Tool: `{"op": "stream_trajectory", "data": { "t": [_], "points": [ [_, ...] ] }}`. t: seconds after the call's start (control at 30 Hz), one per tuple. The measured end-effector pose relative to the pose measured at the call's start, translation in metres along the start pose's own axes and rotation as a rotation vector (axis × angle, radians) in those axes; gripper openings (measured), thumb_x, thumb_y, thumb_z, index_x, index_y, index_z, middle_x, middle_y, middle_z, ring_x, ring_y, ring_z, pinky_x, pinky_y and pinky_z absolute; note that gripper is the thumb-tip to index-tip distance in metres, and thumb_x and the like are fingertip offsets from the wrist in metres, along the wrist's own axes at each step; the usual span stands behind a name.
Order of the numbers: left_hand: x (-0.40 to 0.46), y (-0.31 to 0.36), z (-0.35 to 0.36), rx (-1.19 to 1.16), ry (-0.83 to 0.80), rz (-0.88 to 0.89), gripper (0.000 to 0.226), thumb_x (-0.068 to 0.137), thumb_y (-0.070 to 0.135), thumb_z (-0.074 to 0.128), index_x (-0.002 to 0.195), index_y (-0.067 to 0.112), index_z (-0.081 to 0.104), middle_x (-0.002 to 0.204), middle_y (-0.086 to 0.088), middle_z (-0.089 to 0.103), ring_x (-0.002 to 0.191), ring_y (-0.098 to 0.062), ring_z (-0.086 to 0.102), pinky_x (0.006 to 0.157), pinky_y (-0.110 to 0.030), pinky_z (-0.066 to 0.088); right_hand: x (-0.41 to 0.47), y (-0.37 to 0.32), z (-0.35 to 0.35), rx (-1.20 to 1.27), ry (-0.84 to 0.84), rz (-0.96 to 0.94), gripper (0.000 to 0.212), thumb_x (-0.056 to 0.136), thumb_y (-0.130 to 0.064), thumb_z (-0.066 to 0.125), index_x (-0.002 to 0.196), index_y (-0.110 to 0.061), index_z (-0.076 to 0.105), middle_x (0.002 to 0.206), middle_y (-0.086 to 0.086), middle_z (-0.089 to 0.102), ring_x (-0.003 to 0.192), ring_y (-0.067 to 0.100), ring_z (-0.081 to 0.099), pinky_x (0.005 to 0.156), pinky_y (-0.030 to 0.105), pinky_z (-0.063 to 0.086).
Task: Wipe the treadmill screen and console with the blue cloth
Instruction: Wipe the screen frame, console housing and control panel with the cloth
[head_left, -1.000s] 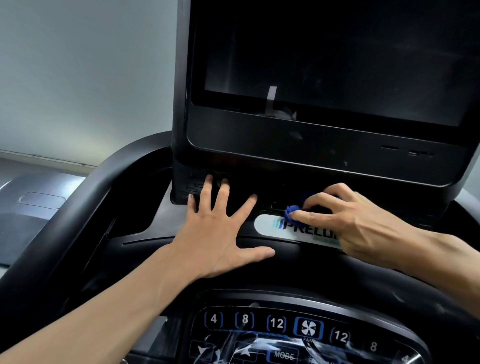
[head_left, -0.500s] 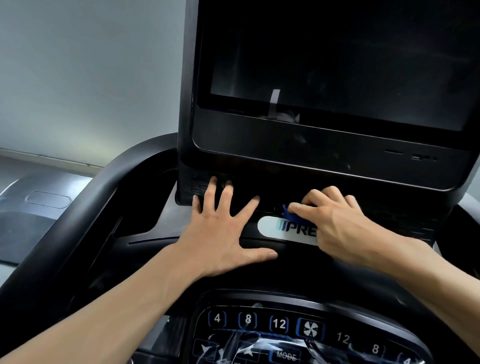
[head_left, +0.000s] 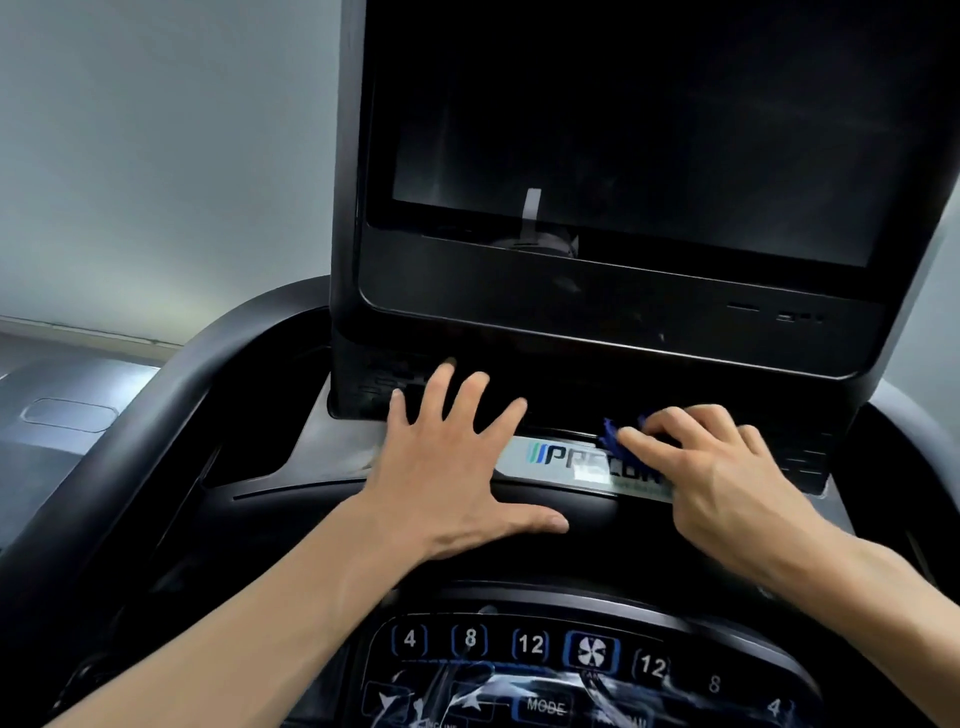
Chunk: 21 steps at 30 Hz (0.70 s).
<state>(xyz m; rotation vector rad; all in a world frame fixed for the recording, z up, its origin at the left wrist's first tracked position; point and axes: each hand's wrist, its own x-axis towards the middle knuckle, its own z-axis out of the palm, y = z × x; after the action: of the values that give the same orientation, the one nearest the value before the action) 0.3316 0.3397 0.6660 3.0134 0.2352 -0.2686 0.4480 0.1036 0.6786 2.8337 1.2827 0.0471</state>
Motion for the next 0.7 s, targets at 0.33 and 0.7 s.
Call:
{"op": "stream_trajectory", "data": {
  "t": [0.33,0.7],
  "points": [
    [0.009,0.015,0.001,0.039,-0.064,-0.019,0.128,0.059,0.105,0.029,0.160,0.032,-0.001,0.161,0.000,-0.001,0.150,-0.037,-0.009,0.117,-0.071,0.017,0.031,-0.025,-0.004,0.016,0.023,-0.077,0.058,0.091,-0.020,0.046,0.145,-0.040,0.043,0.134,-0.009,0.038,0.118,0.025,0.031,0.086,0.035,0.027],
    [0.009,0.014,0.005,0.052,-0.046,-0.014,0.129,0.058,0.105,0.023,0.160,0.031,-0.001,0.163,0.001,-0.001,0.151,-0.037,-0.008,0.118,-0.070,0.017,0.045,-0.009,0.015,-0.122,0.306,-0.289,0.051,0.087,-0.006,0.048,0.136,-0.008,0.060,0.106,0.012,0.052,0.086,0.032,0.047,0.062,0.043,0.053]
  ]
}}
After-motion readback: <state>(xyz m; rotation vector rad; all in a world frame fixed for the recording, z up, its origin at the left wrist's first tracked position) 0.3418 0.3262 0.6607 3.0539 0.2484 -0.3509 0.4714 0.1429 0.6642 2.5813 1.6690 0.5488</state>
